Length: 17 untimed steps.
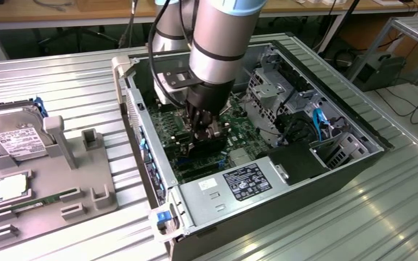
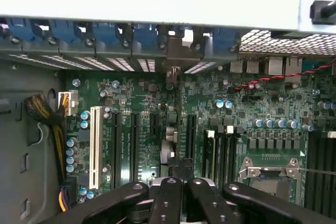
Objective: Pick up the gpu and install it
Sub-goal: 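Press down on the gpu until it lock into place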
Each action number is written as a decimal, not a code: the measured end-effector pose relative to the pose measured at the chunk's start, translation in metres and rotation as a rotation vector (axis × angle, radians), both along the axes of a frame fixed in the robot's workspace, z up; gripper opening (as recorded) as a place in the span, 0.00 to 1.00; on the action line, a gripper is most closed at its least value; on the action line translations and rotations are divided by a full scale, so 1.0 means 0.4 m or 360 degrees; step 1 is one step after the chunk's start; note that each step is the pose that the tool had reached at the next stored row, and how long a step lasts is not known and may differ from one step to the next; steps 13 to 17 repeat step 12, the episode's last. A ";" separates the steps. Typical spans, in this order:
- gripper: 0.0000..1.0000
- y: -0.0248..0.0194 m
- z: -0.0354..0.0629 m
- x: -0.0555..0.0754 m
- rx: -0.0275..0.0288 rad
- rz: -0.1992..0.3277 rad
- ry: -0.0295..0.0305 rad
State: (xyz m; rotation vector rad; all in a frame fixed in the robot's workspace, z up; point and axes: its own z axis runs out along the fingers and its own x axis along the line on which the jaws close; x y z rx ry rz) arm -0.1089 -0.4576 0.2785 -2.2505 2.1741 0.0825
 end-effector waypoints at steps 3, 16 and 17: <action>0.11 0.000 0.035 0.000 -0.00008 0.0001 0.00004; 0.11 0.001 0.055 0.000 -0.00011 0.0001 0.00005; 0.11 0.001 0.055 0.000 -0.00011 0.0001 0.00005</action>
